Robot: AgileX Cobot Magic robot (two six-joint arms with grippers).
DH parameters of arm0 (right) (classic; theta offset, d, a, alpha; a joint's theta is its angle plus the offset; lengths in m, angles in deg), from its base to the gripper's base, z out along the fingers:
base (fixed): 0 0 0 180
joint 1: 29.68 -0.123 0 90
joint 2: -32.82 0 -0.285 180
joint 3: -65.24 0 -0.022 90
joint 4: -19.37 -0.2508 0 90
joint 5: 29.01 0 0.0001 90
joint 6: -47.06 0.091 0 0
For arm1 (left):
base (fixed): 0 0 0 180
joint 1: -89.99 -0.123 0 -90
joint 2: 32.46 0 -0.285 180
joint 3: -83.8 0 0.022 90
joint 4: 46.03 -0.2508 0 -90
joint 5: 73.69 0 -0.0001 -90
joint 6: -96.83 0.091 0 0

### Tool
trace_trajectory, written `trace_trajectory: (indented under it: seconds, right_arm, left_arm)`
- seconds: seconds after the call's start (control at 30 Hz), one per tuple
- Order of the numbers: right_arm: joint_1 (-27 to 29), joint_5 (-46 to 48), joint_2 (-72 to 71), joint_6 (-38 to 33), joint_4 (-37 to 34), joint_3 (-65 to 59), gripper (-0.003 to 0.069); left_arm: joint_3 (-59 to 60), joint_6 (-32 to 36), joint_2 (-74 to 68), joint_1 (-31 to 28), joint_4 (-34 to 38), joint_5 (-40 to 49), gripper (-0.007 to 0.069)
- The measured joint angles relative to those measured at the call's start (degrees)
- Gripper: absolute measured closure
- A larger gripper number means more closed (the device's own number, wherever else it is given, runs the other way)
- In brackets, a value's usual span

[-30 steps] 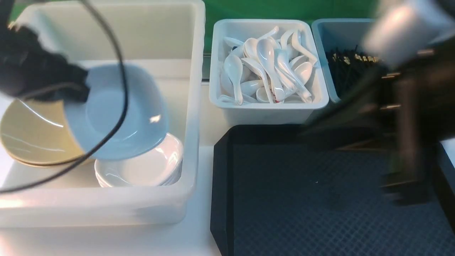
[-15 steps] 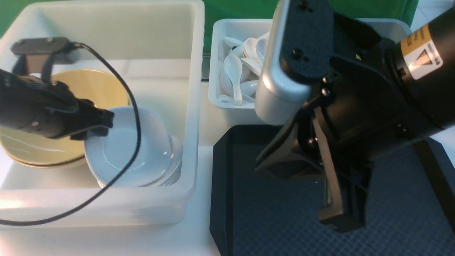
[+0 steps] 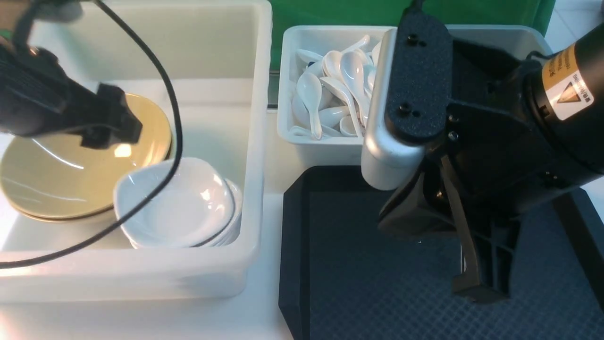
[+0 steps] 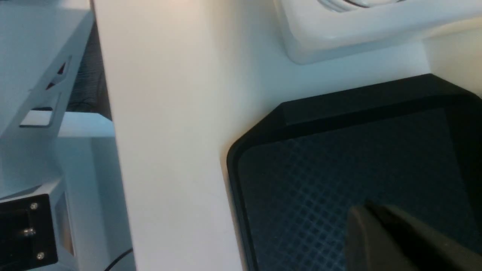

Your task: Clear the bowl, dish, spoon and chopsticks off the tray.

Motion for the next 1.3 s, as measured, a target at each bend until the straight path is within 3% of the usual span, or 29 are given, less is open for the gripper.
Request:
trace_trajectory:
  seconds: [0.1,0.23,0.37,0.43,0.67,0.9,1.1,1.3]
  right_arm:
    - [0.00,-0.06,0.00,1.16,0.95,0.00,0.0614]
    - [0.00,-0.06,0.00,2.03,1.28,0.00,0.0614]
    - [0.00,-0.06,0.00,4.05,1.98,0.00,0.0614]
    - [0.00,-0.06,0.00,5.69,3.51,0.00,0.0614]
    - [0.00,-2.63,0.00,9.25,8.41,0.00,0.0614]
    - [0.00,-12.30,-4.68,11.39,8.41,-6.55,0.0614]
    - [-0.11,-27.46,-19.11,12.36,8.41,-22.02,0.0614]
    - [-0.53,-43.64,-30.91,12.42,7.26,-34.42,0.0614]
  left_arm:
    - [0.11,-0.41,0.42,0.00,-1.30,1.46,0.0077]
    - [2.53,-2.61,0.42,0.00,-3.95,0.93,0.0250]
    - [7.37,-2.53,2.01,0.00,-5.03,0.22,0.0547]
    - [9.60,-2.25,5.28,0.00,-5.03,0.14,0.0606]
    - [16.39,-2.10,21.80,0.00,-5.64,-0.03,0.0636]
    - [29.67,-4.59,45.24,0.00,-7.81,-4.18,0.0636]
    - [38.72,-5.12,59.23,0.00,-8.01,-9.17,0.0636]
    - [41.31,-5.34,63.70,0.00,-8.02,-10.60,0.0636]
